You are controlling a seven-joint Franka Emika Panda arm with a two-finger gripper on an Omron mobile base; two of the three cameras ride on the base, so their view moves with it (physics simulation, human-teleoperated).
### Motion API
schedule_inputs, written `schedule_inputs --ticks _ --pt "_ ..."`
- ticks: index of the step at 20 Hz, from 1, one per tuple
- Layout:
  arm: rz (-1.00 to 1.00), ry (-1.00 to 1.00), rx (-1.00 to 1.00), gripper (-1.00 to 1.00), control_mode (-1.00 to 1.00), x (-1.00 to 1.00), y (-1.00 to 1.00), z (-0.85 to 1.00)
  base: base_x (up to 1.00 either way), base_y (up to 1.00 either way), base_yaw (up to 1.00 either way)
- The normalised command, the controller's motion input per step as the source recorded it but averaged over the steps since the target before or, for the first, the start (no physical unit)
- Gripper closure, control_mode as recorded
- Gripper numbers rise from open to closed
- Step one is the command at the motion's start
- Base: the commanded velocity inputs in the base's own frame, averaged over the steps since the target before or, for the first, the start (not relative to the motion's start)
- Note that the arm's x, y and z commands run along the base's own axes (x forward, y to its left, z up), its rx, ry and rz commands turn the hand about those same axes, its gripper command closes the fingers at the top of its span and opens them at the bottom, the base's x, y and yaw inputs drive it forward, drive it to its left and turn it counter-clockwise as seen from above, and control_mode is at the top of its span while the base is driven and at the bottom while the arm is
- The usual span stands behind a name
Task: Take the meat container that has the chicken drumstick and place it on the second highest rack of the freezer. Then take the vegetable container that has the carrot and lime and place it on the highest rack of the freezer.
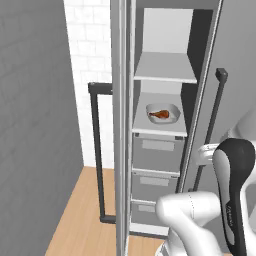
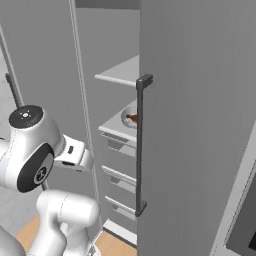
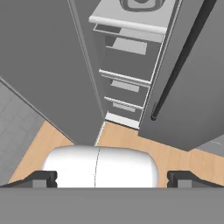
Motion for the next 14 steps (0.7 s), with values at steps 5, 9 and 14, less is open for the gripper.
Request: schedule_inputs --ticks 5,9,14 --pt "0.00 0.00 0.00 -1.00 1.00 0.00 0.00 0.00 -0.69 -0.05 -0.39" --pt "0.00 0.00 0.00 -1.00 1.00 0.00 0.00 0.00 -0.52 -0.60 -0.45" --pt "0.00 0.00 0.00 -1.00 1.00 0.00 0.00 0.00 0.03 -0.99 -0.54"
